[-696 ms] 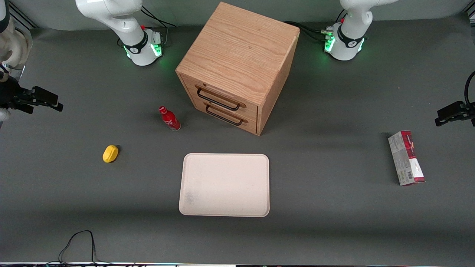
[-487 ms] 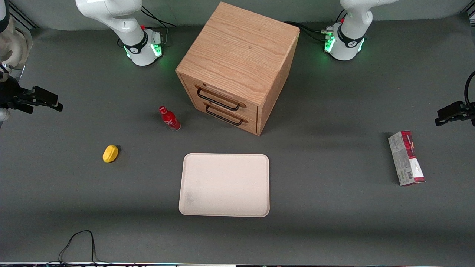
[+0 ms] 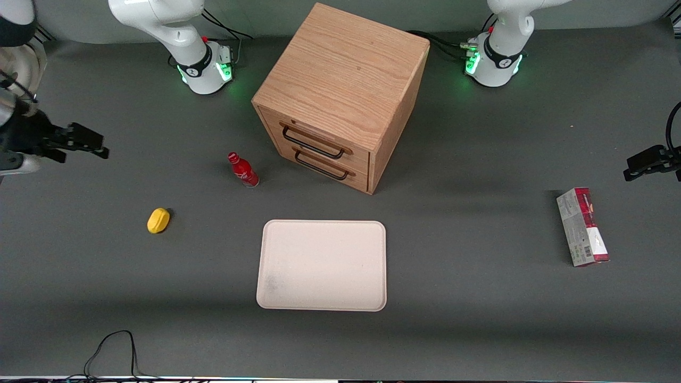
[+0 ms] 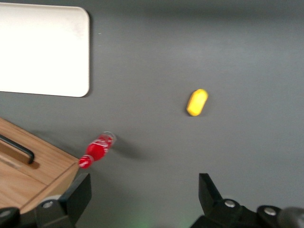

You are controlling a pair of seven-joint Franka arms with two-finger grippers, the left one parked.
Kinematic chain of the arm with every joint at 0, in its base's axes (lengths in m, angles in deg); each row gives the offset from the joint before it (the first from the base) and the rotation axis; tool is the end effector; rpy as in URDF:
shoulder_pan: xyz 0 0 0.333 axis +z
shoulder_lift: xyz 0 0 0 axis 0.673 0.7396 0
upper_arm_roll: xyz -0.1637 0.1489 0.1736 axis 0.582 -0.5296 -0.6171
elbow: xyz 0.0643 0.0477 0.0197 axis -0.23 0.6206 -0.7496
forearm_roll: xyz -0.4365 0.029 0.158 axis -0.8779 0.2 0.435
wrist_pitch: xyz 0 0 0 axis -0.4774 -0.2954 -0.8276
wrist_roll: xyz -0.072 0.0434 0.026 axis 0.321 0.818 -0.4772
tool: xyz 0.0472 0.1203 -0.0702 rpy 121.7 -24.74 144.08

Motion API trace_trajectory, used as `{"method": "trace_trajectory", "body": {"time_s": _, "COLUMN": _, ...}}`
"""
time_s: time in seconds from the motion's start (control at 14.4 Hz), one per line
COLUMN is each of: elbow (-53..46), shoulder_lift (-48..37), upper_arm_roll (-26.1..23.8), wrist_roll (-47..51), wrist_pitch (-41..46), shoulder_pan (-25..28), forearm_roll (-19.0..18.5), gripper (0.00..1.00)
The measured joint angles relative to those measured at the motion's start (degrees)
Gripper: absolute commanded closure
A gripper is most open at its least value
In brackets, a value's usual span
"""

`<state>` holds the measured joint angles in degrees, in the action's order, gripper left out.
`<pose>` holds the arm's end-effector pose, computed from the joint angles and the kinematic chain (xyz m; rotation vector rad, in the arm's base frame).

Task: Place coke bottle on tray
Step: 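Move the right gripper toward the red Coca-Cola bottle beside the cabinet, then lower the right gripper over the bottle and close on its body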

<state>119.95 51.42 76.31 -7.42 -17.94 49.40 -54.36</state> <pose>0.6196 0.0397 0.5322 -3.0982 -0.0460 0.0795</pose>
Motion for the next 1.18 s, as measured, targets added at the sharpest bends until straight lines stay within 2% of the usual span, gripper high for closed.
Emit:
{"method": "trace_trajectory", "body": {"time_s": 0.21, "elbow": 2.9, "shoulder_lift": 0.2, "upper_arm_roll": -6.1, "wrist_roll": 5.7, "wrist_pitch": -2.0, "shoulder_pan": 0.5, "forearm_roll": 0.0, "gripper": 0.0}}
{"method": "trace_trajectory", "body": {"time_s": 0.56, "elbow": 19.6, "shoulder_lift": -2.6, "upper_arm_roll": -12.0, "wrist_roll": 11.5, "wrist_pitch": -15.5, "shoulder_pan": 1.1, "forearm_roll": 0.0, "gripper": 0.0}}
{"method": "trace_trajectory", "body": {"time_s": 0.83, "elbow": 33.0, "shoulder_lift": -6.0, "upper_arm_roll": -13.7, "wrist_roll": 14.1, "wrist_pitch": -27.8, "shoulder_pan": 2.5, "forearm_roll": 0.8, "gripper": 0.0}}
{"method": "trace_trajectory", "body": {"time_s": 1.18, "elbow": 43.6, "shoulder_lift": -6.3, "upper_arm_roll": -15.5, "wrist_roll": 14.9, "wrist_pitch": -39.1, "shoulder_pan": 2.8, "forearm_roll": 2.3, "gripper": 0.0}}
